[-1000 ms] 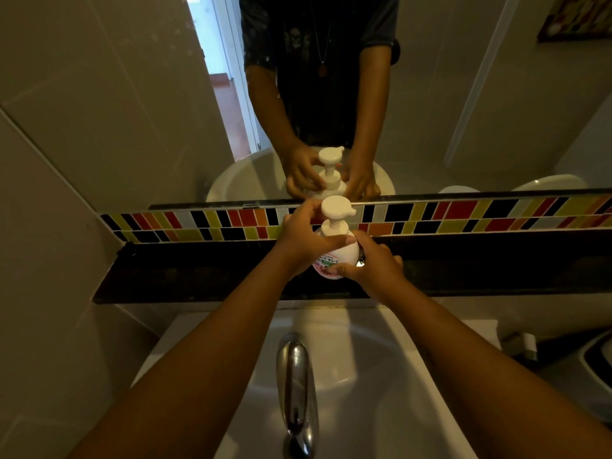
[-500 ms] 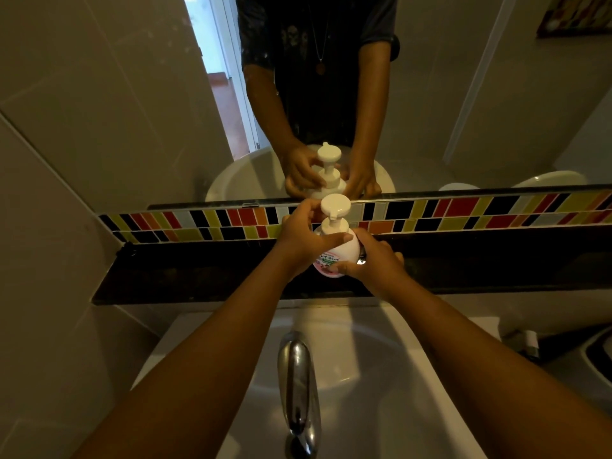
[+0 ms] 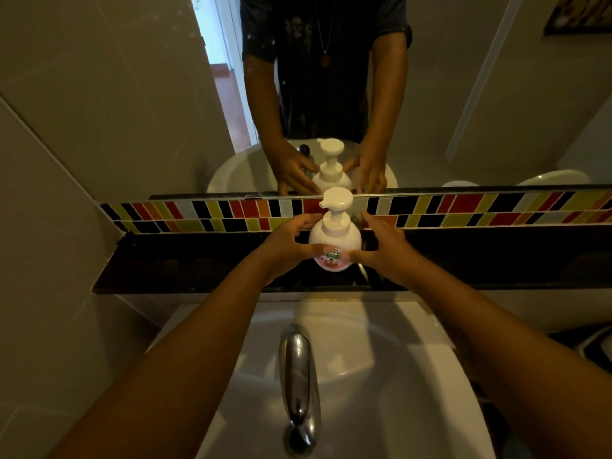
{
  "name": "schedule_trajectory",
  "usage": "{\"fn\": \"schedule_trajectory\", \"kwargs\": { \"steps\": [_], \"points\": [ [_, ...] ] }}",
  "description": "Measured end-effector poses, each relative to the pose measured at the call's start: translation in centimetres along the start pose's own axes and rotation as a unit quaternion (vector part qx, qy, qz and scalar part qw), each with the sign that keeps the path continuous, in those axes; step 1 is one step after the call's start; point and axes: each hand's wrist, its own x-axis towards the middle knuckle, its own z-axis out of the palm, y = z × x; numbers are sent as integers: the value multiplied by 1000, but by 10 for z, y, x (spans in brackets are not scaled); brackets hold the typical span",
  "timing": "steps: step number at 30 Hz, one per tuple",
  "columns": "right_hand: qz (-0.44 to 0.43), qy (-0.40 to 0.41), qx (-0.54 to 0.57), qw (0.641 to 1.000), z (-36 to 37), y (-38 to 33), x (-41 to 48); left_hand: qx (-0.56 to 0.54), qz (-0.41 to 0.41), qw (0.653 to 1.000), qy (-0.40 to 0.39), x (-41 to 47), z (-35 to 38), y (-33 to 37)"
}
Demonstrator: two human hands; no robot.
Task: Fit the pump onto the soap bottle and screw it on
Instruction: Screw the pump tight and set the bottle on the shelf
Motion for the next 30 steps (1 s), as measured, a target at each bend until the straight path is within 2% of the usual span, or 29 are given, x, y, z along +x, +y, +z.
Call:
{"fn": "schedule_trajectory", "kwargs": {
  "steps": [5, 9, 13, 18, 20, 24, 26, 30],
  "points": [
    [-45, -29, 68, 996, -18, -19, -2, 5, 5, 1000, 2, 2, 1, -6],
    [-75, -35, 46, 995, -10, -38, 6, 3, 11, 1000, 7, 1, 1, -2],
    [-68, 12, 42, 997, -3, -42, 10, -18, 19, 999, 20, -2, 6, -3],
    [-48, 105, -34, 993, 8, -46, 11, -29, 31, 998, 38, -4, 11, -7],
    [-41, 86, -33, 995, 2, -44, 12, -25, 31, 999, 31, -3, 10, -6],
    [-47, -17, -2, 999, -10, -40, 10, -12, 32, 999, 26, -2, 9, -6],
    [-59, -10, -7, 998, -8, -40, 8, -8, 36, 999, 25, -2, 10, -7],
    [-65, 60, -28, 996, 1, -41, 2, 5, 39, 999, 26, -1, 10, -8]
  ]
}}
